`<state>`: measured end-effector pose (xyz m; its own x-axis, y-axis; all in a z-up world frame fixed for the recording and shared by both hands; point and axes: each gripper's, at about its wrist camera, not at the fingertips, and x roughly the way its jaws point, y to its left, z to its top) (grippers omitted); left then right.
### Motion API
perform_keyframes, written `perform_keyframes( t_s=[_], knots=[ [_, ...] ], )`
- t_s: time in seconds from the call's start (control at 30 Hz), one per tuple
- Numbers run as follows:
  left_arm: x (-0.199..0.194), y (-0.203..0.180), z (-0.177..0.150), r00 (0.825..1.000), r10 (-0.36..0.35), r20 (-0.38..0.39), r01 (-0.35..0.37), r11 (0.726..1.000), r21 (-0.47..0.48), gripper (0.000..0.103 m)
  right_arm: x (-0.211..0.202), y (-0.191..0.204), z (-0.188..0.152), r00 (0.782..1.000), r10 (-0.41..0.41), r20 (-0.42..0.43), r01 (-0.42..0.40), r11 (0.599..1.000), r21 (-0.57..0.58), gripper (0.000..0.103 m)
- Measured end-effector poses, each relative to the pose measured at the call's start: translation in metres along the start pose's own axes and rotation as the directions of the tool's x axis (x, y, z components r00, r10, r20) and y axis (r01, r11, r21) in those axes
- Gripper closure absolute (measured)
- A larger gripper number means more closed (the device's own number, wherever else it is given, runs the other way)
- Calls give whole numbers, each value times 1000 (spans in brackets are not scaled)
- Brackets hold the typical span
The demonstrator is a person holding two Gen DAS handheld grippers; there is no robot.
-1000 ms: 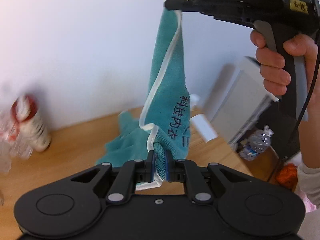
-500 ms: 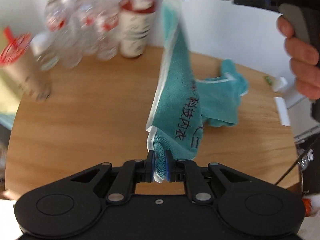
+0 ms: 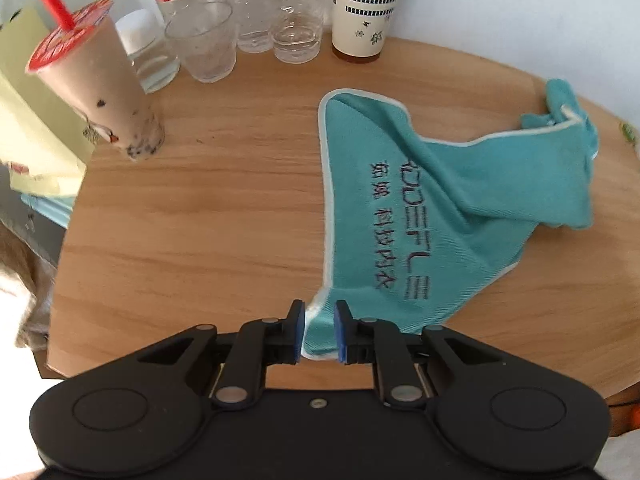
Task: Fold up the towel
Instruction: 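Lower the towel onto the table and open both tools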
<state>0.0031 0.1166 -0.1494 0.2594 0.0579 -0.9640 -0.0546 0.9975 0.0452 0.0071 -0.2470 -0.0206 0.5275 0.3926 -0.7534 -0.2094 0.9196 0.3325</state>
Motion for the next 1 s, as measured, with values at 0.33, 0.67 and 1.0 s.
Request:
perform_keyframes(
  t_s=[0.33,0.67,1.0],
  knots=[
    [22,-39,33,998,-11,54,5,993,119,61,-4,-110,-51,953,-302,19,298,946,126,49],
    [56,-60,90,968,65,244,-115,974,195,61,88,-145,-2,967,-250,-53,254,962,100,72],
    [98,-44,126,977,69,204,-113,971,210,61,157,-143,23,961,-251,-115,246,968,-54,71]
  ],
)
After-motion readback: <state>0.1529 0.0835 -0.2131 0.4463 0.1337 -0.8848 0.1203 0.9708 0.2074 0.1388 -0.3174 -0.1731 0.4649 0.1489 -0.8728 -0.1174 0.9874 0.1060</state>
